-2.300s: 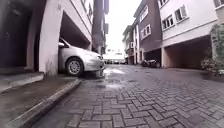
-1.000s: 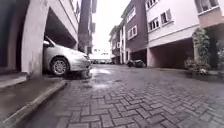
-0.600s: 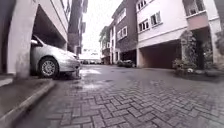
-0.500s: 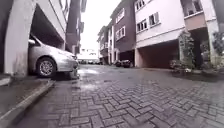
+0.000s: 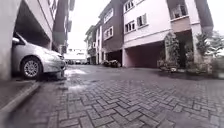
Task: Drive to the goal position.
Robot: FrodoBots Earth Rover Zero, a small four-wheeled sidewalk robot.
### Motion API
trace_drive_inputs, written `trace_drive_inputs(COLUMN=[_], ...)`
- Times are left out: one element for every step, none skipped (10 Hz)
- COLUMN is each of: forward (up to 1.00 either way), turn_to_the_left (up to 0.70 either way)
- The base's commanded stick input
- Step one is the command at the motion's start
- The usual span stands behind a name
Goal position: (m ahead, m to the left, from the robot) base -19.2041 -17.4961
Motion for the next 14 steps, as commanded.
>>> trace_drive_inputs(forward=[0.0, 0.0, 0.0, 0.0, 0.0, 0.0, 0.0, 0.0, 0.0, 0.0, 0.0, 0.0, 0.0, 0.0], turn_to_the_left=[-0.7, -0.7, -0.7, -0.7, -0.7, -0.7, -0.7, -0.7, -0.7, -0.7, -0.7, -0.7, -0.7, -0.7])
